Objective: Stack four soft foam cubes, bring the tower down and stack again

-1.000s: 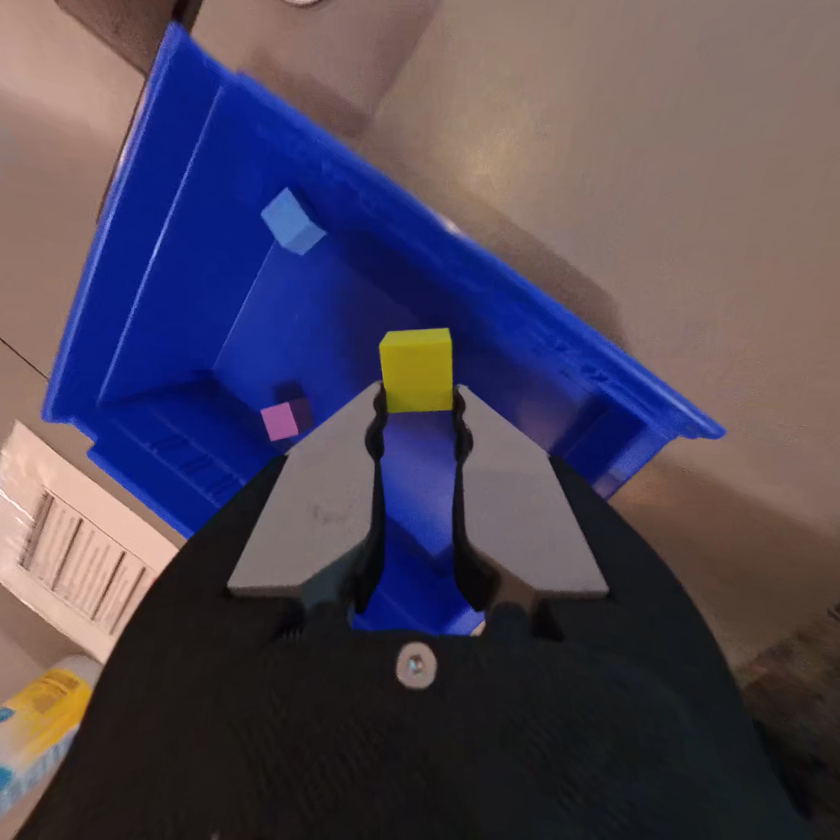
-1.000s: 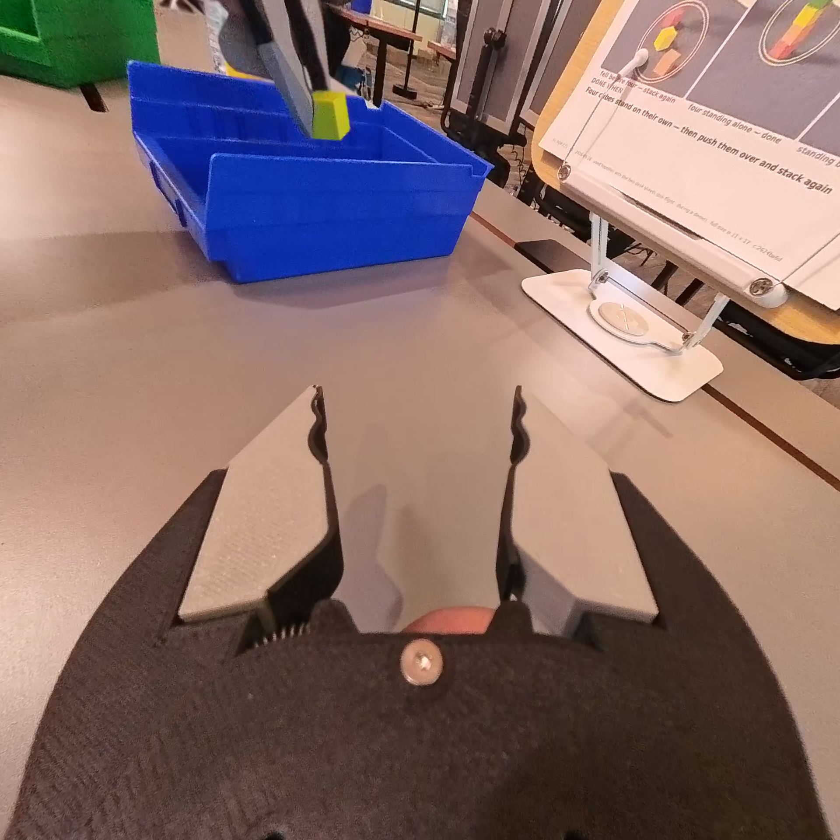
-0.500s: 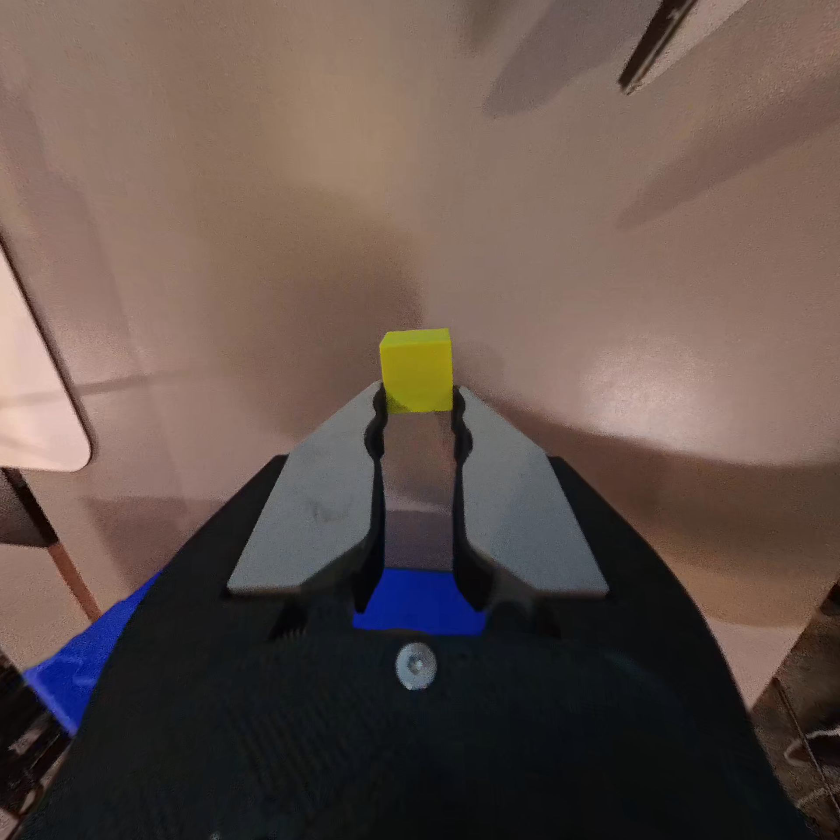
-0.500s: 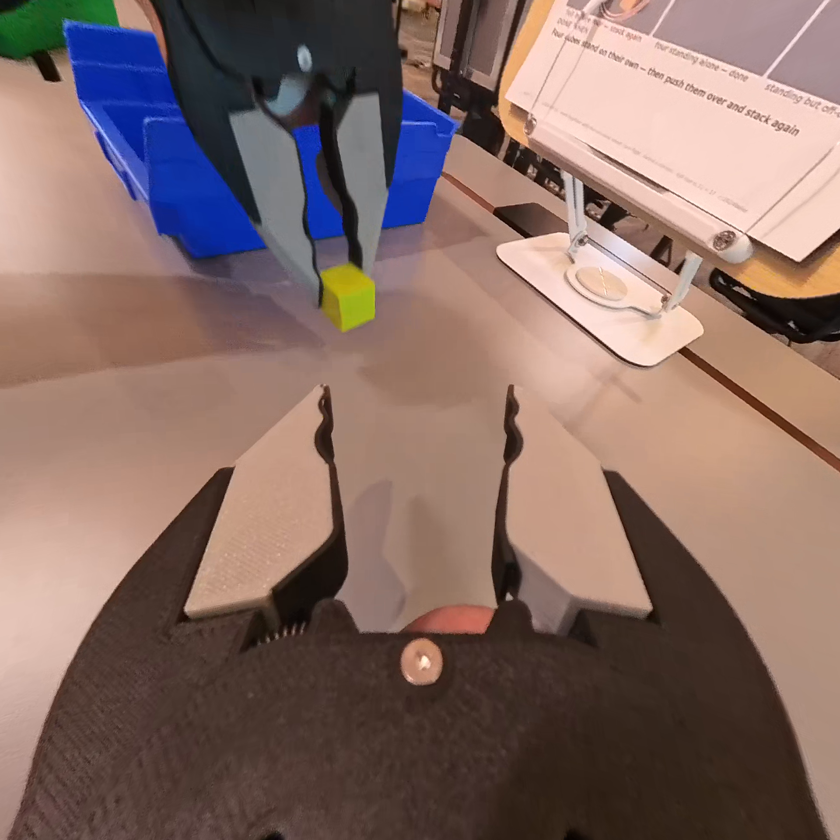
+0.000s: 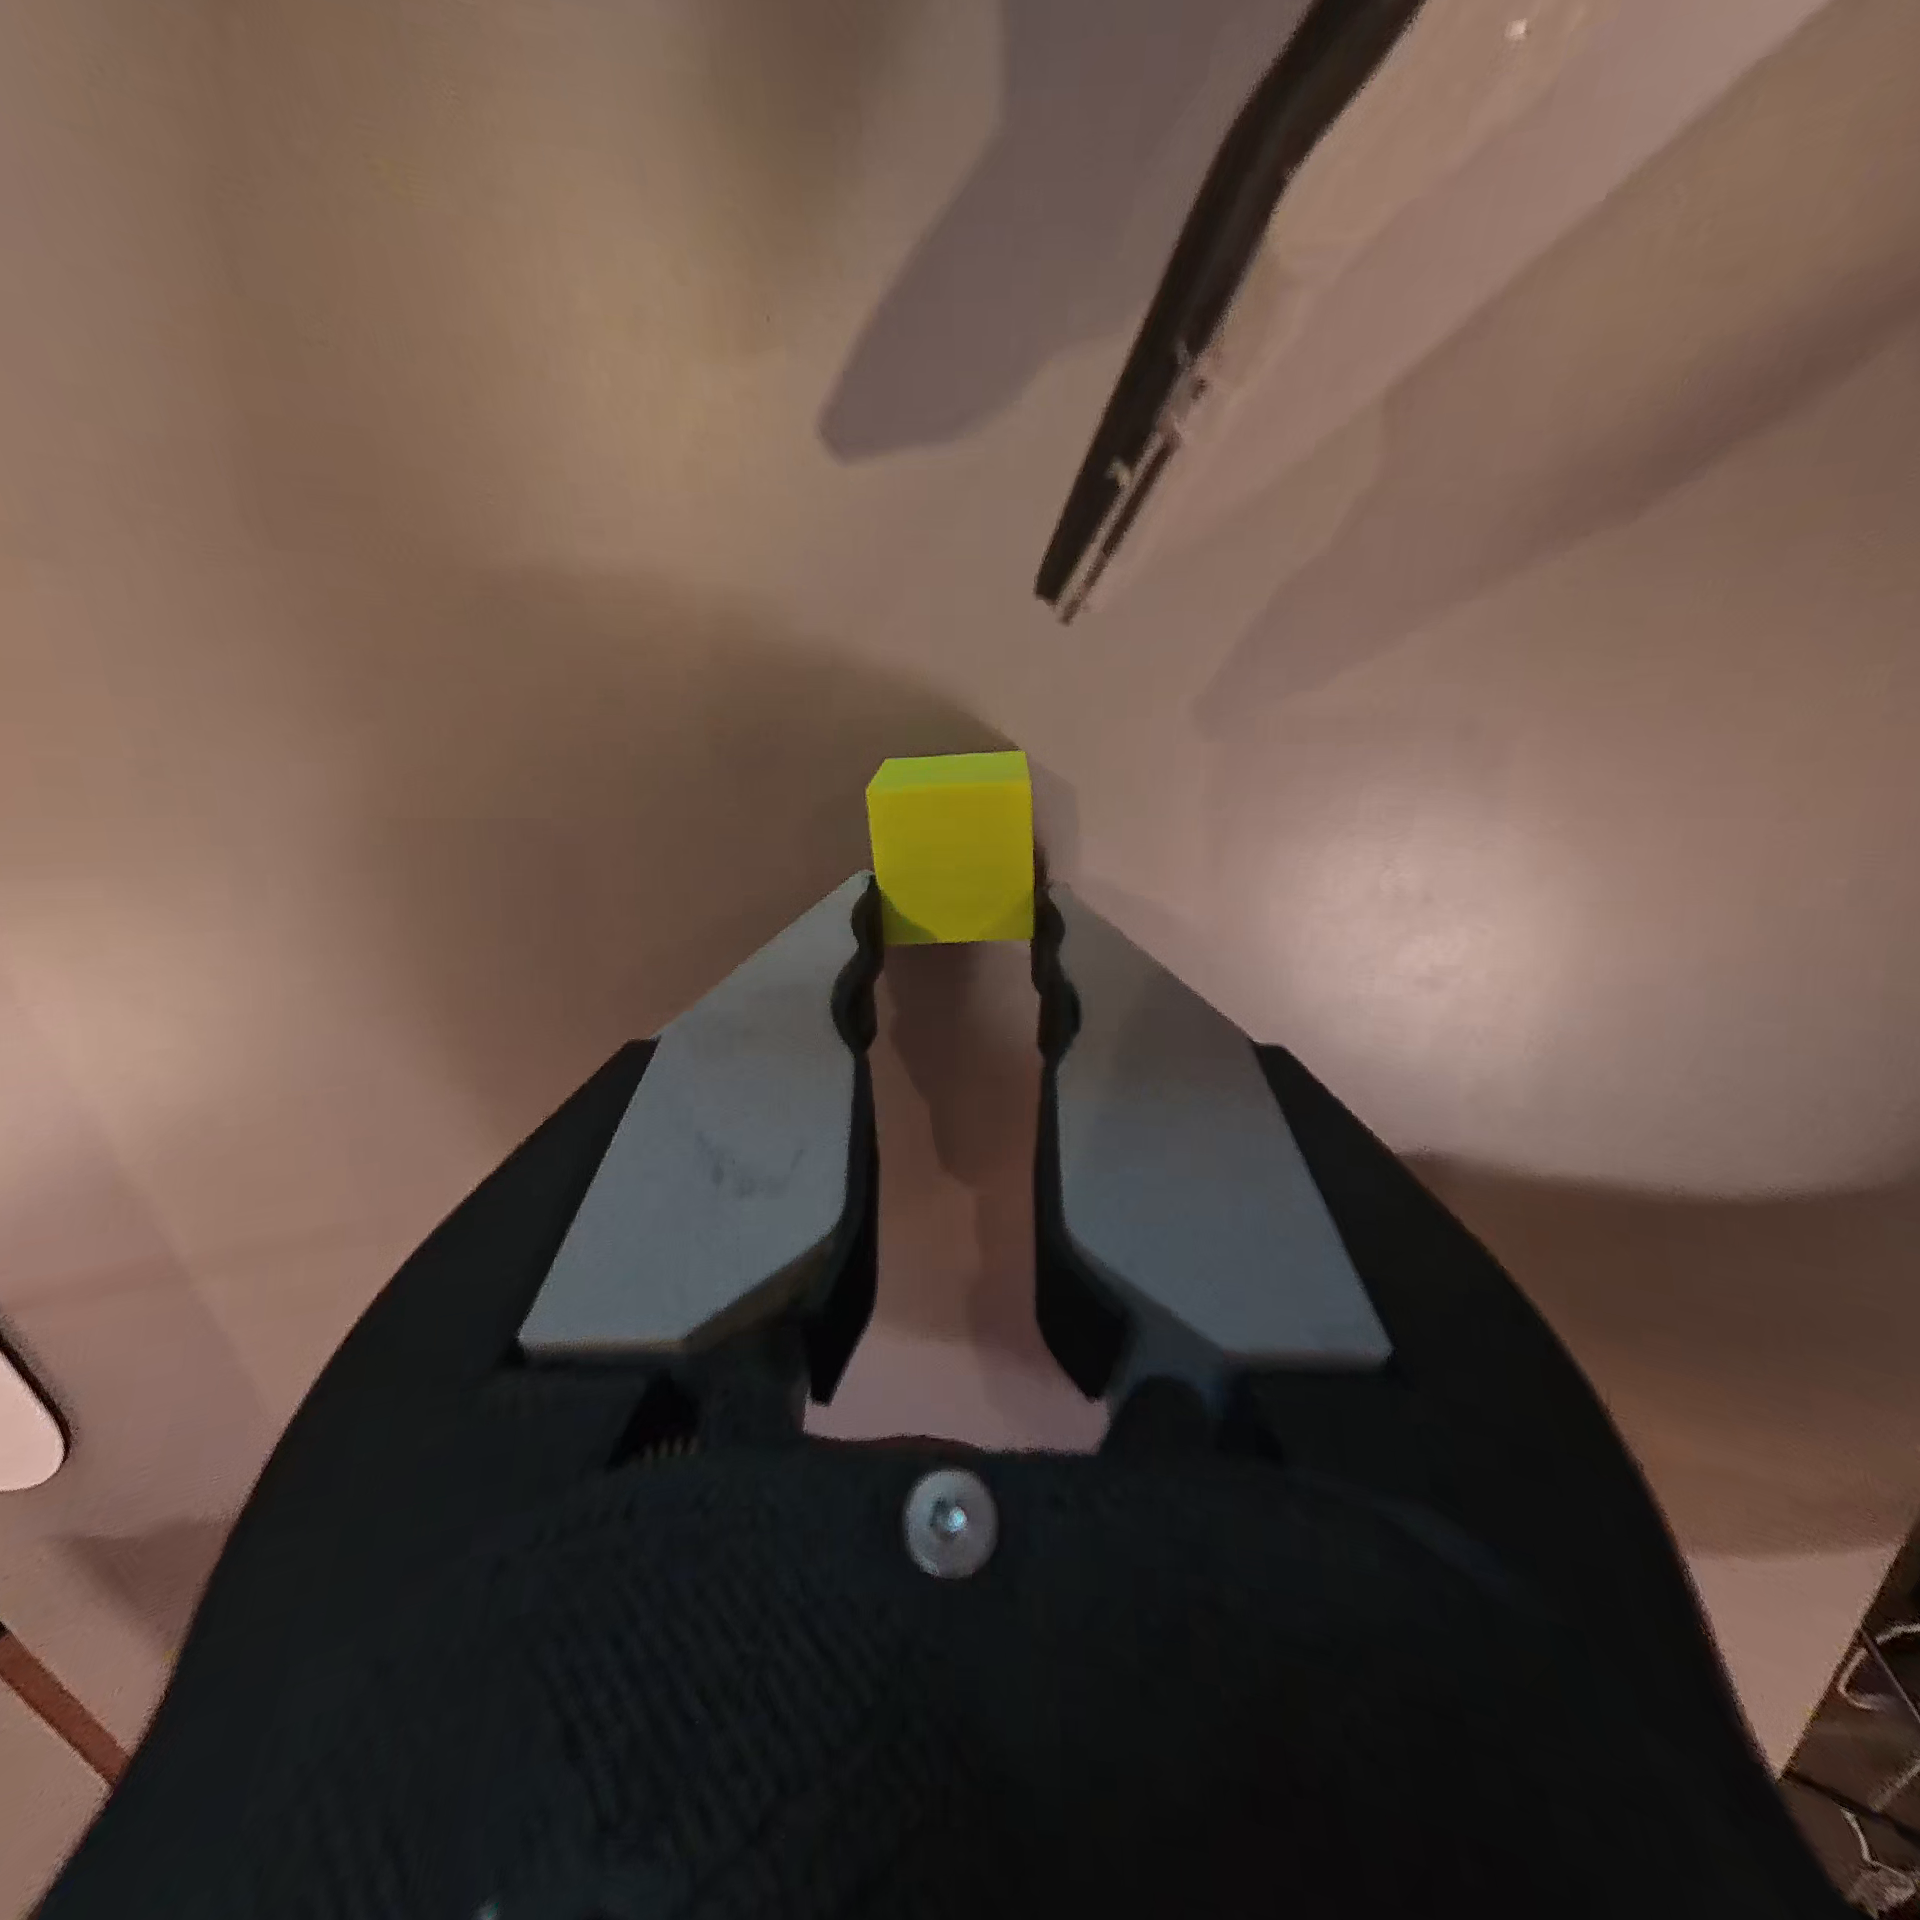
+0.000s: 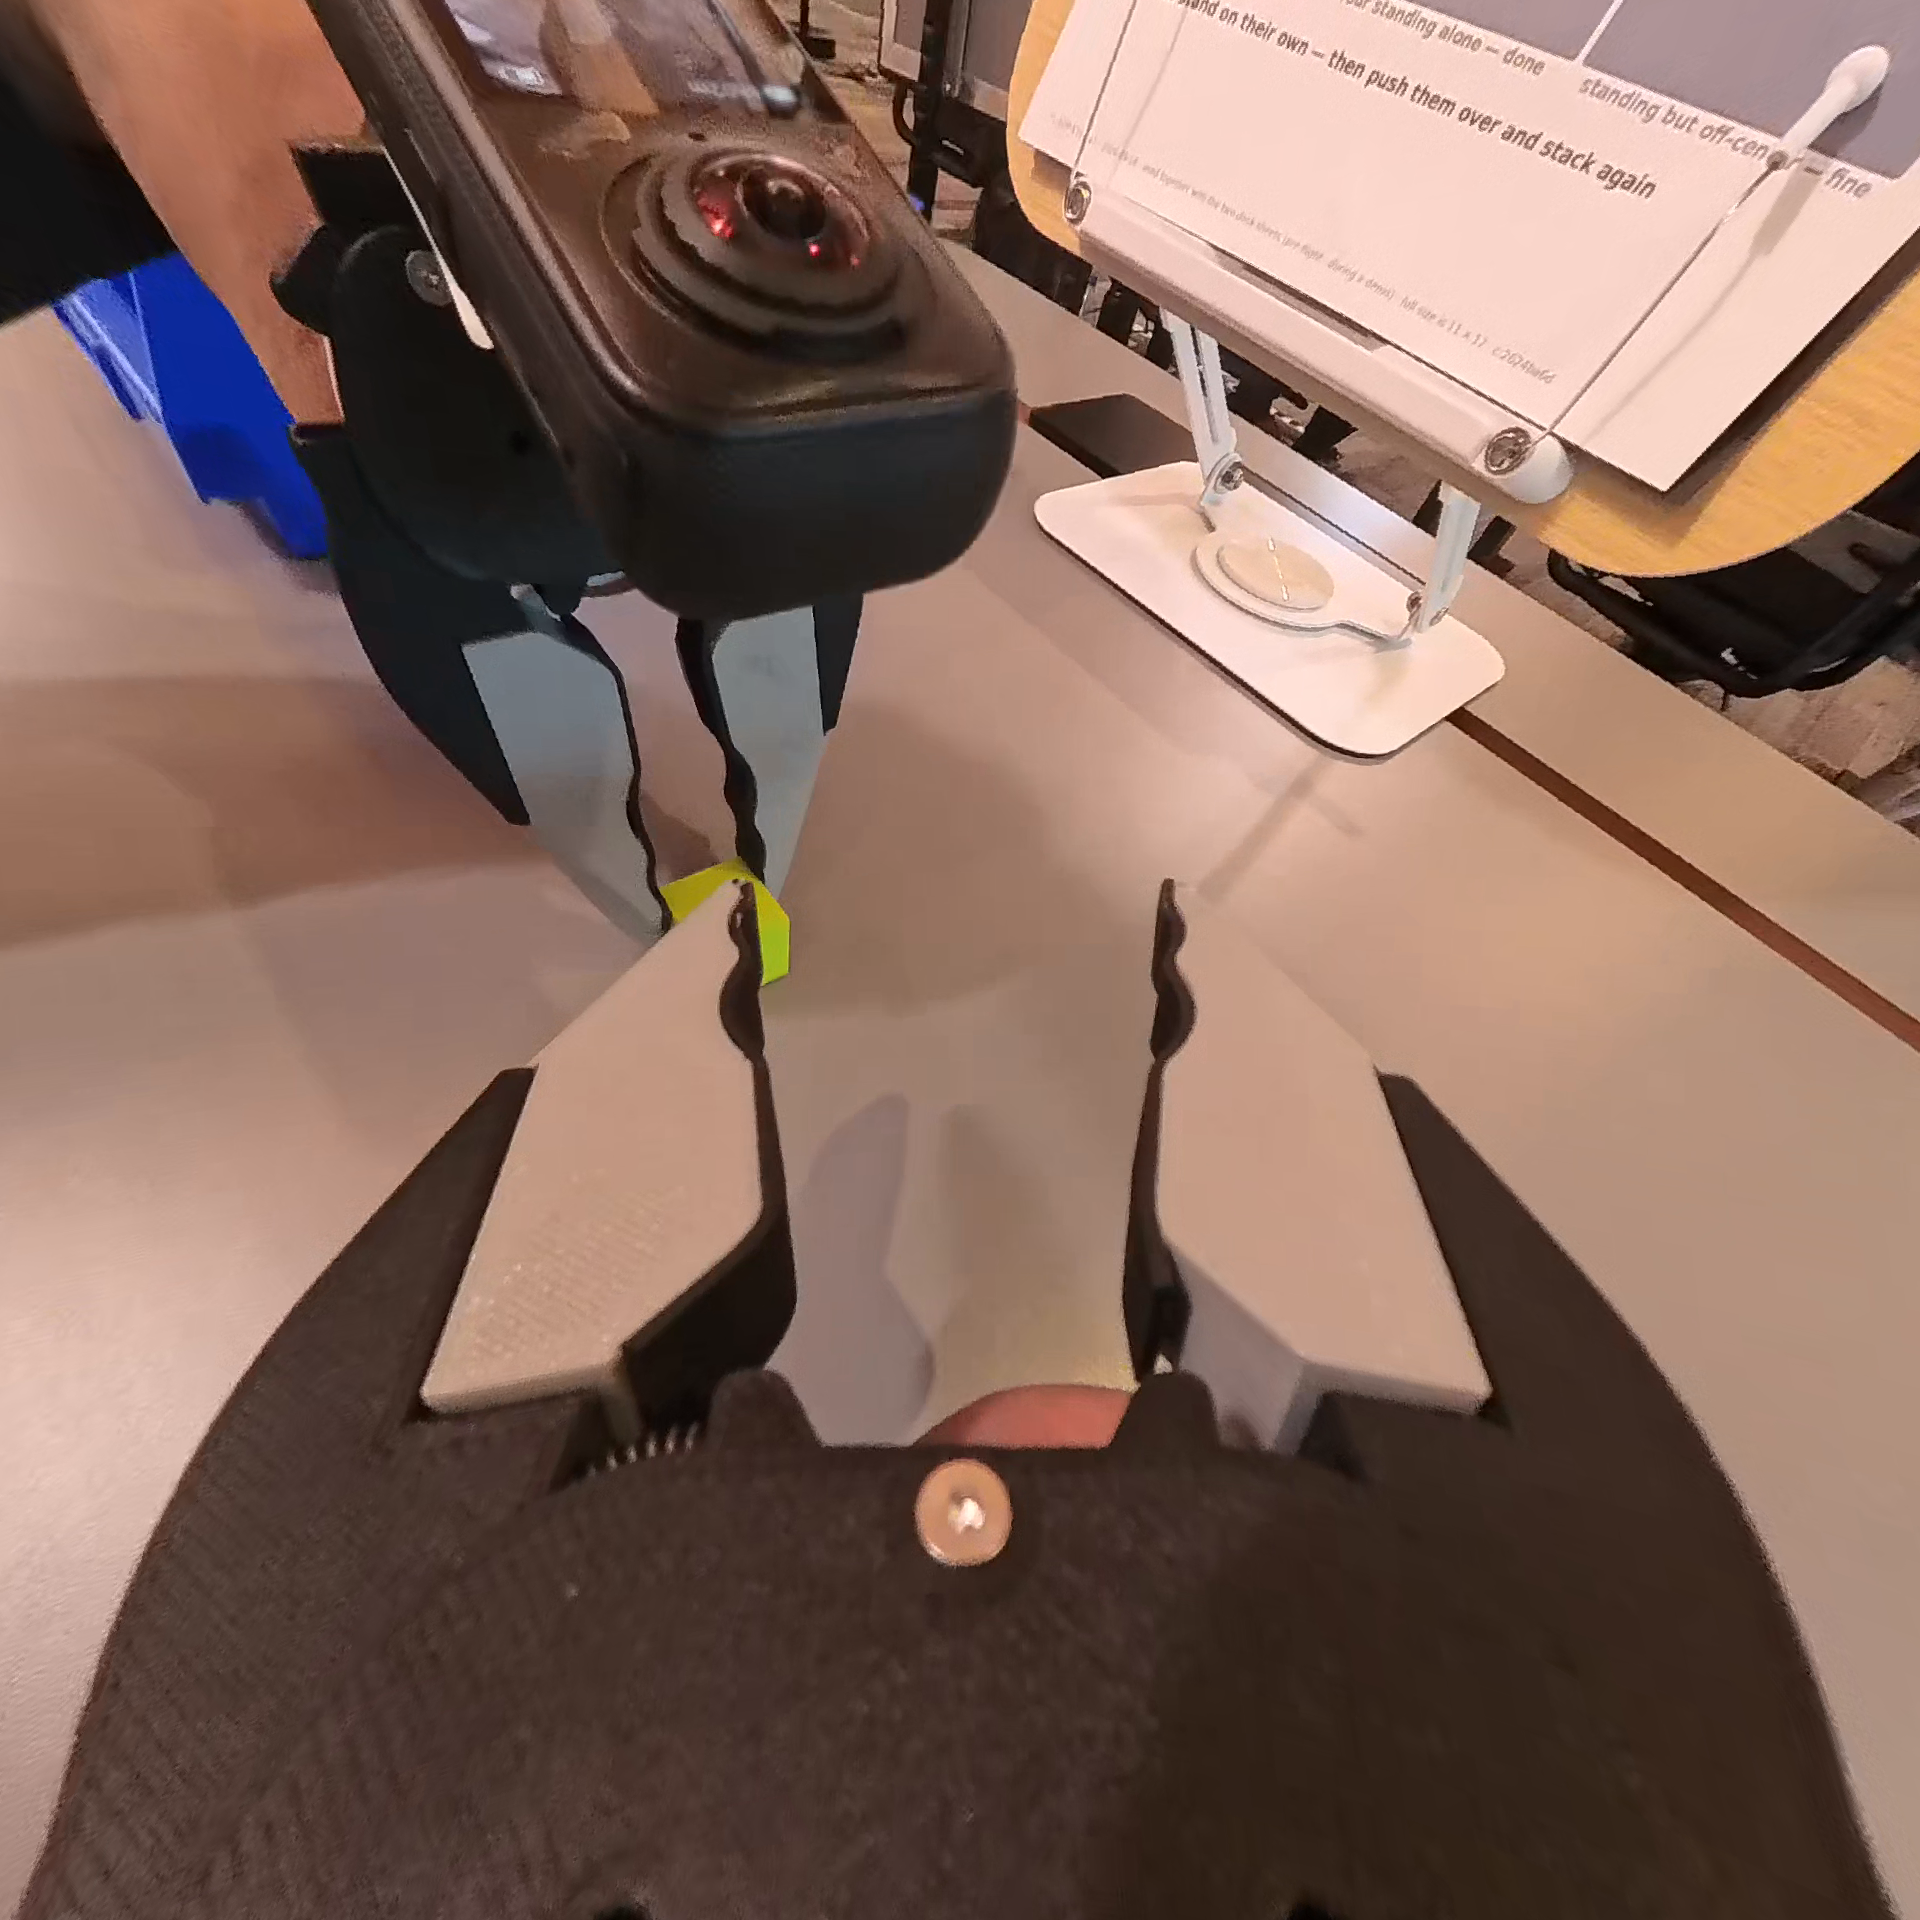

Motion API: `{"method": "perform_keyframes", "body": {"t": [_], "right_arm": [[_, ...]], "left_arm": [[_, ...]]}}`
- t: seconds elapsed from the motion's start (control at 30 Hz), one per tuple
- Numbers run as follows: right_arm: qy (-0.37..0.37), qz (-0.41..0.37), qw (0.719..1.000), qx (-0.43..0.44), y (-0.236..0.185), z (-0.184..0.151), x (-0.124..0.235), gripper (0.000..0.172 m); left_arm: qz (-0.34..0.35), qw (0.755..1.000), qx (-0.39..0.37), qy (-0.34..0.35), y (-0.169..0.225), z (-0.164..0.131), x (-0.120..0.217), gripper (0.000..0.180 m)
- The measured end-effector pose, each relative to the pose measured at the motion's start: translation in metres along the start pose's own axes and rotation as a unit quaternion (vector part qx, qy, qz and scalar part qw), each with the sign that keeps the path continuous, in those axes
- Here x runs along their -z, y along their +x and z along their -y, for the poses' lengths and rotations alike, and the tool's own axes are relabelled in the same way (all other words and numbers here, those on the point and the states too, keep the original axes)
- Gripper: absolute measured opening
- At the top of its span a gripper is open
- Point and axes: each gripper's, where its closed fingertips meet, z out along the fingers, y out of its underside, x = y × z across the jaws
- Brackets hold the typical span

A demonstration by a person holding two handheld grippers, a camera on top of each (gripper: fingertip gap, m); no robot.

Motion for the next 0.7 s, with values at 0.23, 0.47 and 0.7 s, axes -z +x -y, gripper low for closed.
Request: {"method": "perform_keyframes", "body": {"t": [0.23, 0.47, 0.7], "right_arm": [[0.0, 0.0, 1.0, -0.002, 0.0, 0.0, 0.0, 0.074], [0.001, 0.002, 1.0, -0.003, -0.001, 0.0, 0.0, 0.074], [0.004, 0.003, 1.0, -0.006, 0.0, 0.001, 0.002, 0.075]], "left_arm": [[0.013, 1.0, 0.011, -0.001, -0.001, -0.003, 0.003, 0.031], [0.021, 1.0, 0.01, 0.006, 0.0, -0.011, 0.022, 0.052], [0.096, 0.991, 0.07, 0.069, -0.02, -0.053, 0.118, 0.069]]}}
